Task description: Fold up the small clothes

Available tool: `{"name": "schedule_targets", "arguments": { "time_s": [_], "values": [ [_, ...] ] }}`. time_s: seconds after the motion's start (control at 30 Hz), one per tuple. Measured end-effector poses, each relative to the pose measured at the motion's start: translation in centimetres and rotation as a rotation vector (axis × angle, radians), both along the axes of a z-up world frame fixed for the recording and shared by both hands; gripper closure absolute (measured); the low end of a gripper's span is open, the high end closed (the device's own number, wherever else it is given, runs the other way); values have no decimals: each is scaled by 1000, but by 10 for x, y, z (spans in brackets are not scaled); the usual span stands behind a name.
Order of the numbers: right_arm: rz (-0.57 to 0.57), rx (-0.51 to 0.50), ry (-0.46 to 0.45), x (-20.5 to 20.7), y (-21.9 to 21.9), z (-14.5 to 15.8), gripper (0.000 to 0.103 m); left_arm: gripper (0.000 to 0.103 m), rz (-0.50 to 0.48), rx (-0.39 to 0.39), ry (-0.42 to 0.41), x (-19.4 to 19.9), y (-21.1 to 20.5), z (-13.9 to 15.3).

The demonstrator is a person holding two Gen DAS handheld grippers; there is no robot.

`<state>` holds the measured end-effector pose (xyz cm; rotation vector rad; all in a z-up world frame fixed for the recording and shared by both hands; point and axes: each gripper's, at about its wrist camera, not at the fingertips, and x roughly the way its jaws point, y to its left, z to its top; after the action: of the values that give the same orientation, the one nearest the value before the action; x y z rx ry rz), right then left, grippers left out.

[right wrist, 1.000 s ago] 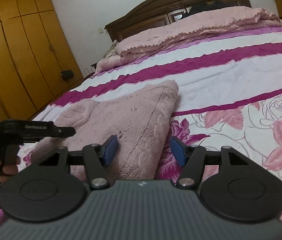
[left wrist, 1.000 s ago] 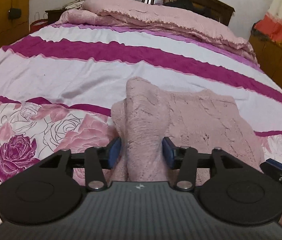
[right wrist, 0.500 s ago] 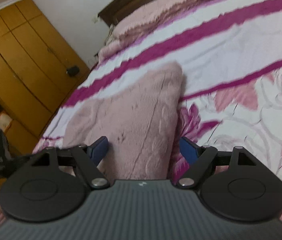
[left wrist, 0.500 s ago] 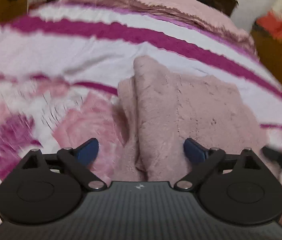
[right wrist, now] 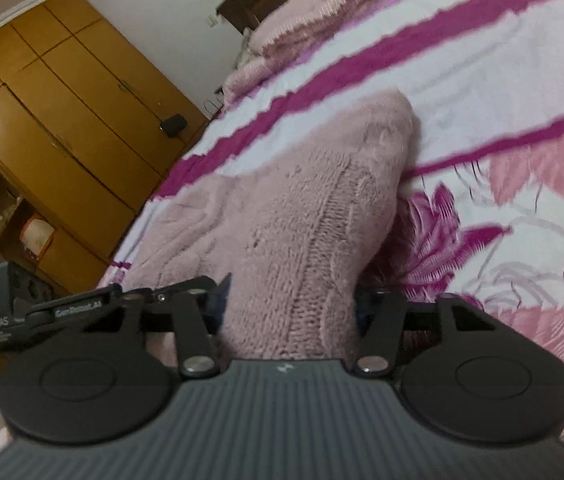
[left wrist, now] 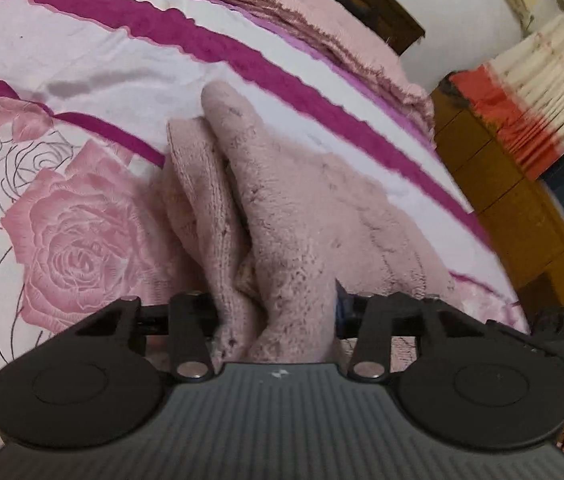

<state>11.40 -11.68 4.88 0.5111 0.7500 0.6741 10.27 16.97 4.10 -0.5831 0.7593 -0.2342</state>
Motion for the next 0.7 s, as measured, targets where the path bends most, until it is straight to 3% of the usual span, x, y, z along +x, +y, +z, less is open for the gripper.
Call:
{"name": "schedule_targets", "arguments": {
  "time_s": [0.2, 0.37, 0.53, 0.7],
  "values": [
    [-32, -26, -30, -19, -20, 51, 52, 56, -53, -27, -29, -22, -29, 35],
    [-77, -29, 42, -52, -61, 69, 52, 57, -113, -67, 22, -46, -66, 54],
    [-137, -14, 145, -97, -104, 59, 51, 57, -193, -71, 70, -89, -104, 58],
    [-168, -113, 195, -132, -121, 28, 51, 57, -228, -3, 160, -120, -134, 37]
  ]
}}
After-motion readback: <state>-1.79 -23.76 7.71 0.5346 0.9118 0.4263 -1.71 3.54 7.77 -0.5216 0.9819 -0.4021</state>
